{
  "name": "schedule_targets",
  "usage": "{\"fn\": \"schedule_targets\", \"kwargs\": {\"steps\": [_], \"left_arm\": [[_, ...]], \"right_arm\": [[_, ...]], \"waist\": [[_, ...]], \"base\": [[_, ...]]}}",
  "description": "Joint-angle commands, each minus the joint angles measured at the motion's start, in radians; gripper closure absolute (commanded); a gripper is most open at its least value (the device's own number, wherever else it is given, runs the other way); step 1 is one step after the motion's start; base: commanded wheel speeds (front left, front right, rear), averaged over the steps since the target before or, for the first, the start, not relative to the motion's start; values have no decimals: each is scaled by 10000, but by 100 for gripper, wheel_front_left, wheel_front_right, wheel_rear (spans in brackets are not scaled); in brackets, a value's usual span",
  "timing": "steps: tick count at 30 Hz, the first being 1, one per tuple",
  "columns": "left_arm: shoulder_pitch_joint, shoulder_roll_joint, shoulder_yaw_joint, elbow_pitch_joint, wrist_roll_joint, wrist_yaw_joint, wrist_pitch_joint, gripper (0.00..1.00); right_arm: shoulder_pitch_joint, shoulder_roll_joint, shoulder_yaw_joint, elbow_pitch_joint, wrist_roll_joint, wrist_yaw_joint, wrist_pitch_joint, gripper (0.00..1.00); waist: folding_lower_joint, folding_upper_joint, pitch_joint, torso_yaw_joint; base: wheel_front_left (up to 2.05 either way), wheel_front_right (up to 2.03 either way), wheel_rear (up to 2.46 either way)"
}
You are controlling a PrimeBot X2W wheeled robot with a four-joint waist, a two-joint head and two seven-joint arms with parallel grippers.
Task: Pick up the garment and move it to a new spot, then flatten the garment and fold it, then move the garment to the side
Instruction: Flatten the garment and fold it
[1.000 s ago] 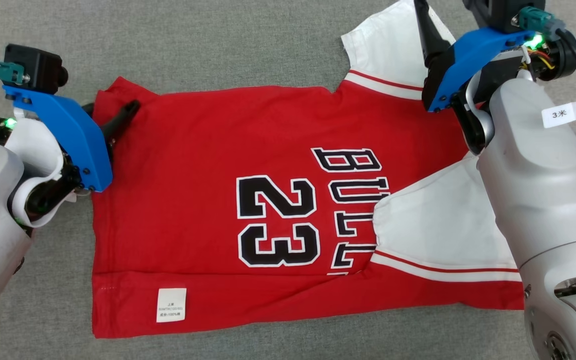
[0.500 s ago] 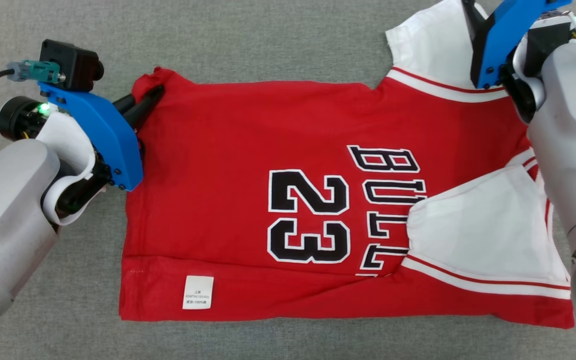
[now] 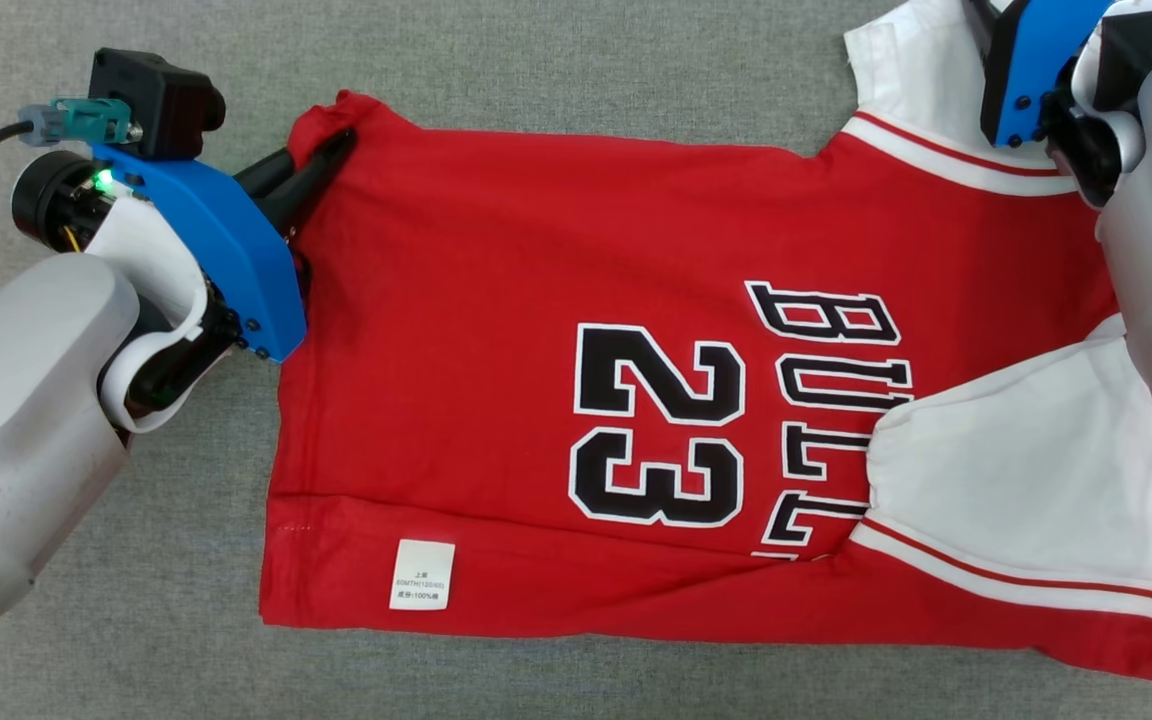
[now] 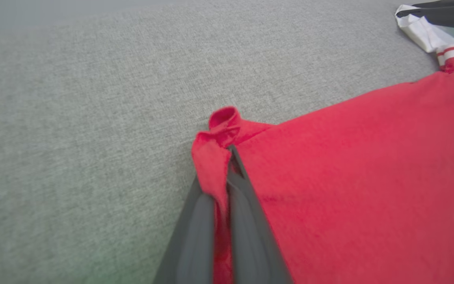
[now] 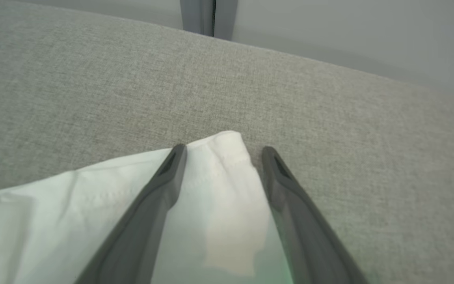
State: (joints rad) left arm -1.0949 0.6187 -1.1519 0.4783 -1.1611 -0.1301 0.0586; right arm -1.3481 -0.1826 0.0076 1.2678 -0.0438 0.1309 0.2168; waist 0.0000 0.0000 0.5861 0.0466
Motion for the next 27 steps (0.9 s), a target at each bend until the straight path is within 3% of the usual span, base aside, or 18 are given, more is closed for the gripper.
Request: {"fn": "schedule_targets", "kwargs": {"steps": [1,2,3,4,5,10,19,27], "left_arm": [[-242,-1,-66,48,-59,-10,-75,100],[-257,2,-93,68,-90,-10,-104,100],[-257,15,-112,87,-108,-10,-151,100],[-262,24,-141,111,-121,-10,-190,100],[-283,38,-172,141,-155,-10,-224,100],[-322,80,-312,353,-268,10,-465,100],[352,-14,-304,1045,-435,8,-1517,100],[1265,-234,-374,1508,-518,131,-2264,100]], "right_arm": [[82,-90,12,157,-141,-2,227,0],[111,-78,-15,180,-160,-2,347,0],[141,-27,-52,201,-160,-4,448,29],[164,47,-87,217,-124,-2,549,82],[188,95,-95,233,-117,-2,646,100],[135,156,-135,127,-65,-4,257,100],[672,333,-276,-238,561,-2,-1886,100],[1789,781,639,-841,1581,-2,-3762,100]], "waist": [[0,0,47,19],[0,0,73,19],[0,0,102,13],[0,0,121,9],[0,0,135,1],[0,0,27,-94],[0,0,-867,-470],[0,0,-1831,-783]], "base": [[0,0,0],[0,0,0],[0,0,0],[0,0,0],[0,0,0],[0,0,0],[0,0,0],[0,0,0]]}}
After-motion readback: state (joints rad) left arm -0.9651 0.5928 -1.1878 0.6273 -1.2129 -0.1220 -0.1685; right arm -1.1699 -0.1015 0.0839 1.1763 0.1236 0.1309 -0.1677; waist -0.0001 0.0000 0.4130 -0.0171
